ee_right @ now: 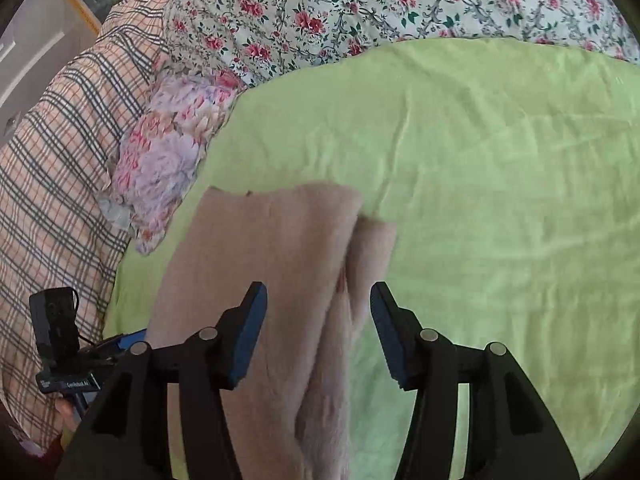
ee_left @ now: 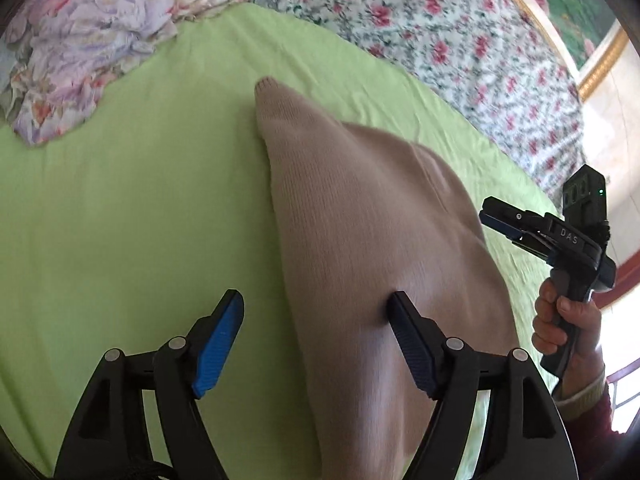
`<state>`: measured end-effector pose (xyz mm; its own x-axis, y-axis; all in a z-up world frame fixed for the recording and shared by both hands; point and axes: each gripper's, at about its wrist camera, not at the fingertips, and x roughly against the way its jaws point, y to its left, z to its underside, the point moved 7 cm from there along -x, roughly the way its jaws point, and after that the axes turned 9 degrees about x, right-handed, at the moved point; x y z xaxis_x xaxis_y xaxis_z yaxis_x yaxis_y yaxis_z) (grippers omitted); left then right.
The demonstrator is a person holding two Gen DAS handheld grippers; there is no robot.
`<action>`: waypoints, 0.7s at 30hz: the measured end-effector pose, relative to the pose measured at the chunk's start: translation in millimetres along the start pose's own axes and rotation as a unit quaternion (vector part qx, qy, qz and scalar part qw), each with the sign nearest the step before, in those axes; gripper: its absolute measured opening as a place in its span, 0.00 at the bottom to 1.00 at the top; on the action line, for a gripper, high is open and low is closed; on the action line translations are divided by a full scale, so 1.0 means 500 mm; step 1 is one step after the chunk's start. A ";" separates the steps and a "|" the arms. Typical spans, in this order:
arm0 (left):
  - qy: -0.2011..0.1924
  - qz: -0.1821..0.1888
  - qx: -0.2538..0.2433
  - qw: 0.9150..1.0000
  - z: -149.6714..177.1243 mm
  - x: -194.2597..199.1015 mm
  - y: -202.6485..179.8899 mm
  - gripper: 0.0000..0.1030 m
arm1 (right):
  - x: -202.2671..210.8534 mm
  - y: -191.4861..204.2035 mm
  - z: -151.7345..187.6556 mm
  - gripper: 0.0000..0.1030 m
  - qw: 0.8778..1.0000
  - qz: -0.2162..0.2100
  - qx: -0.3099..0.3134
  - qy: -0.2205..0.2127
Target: Fold small clothes
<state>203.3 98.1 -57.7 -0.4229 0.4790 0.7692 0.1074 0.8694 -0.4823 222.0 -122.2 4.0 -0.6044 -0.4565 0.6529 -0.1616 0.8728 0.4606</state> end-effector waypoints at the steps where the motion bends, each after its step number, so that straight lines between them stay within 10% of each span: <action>1: -0.002 -0.005 0.005 1.000 -0.012 -0.007 0.000 0.74 | -0.017 -0.002 -0.005 0.38 1.000 -0.001 -0.003 0.011; 2: -0.003 -0.010 0.010 1.000 -0.022 -0.016 -0.005 0.72 | -0.038 -0.004 -0.008 0.10 1.000 0.000 -0.005 0.028; 3: -0.003 -0.014 0.012 1.000 -0.027 -0.022 -0.010 0.69 | -0.049 -0.005 -0.014 0.08 0.999 0.007 -0.003 0.036; 7: -0.011 -0.041 -0.020 0.999 -0.027 -0.030 -0.044 0.58 | -0.004 0.006 -0.043 0.07 0.999 0.035 0.034 -0.015; 11: 0.002 -0.053 -0.033 0.998 0.011 -0.056 -0.052 0.58 | -0.061 -0.034 0.003 0.07 0.995 0.080 0.040 0.035; 21: -0.003 -0.066 -0.056 0.996 0.088 0.037 -0.036 0.58 | 0.099 0.019 0.063 0.12 1.000 0.018 0.010 -0.012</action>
<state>154.0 85.7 -53.3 -0.4446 0.3589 0.8207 0.1499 0.9331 -0.3269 165.9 -131.1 21.8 -0.6281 -0.4212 0.6543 -0.1546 0.8916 0.4255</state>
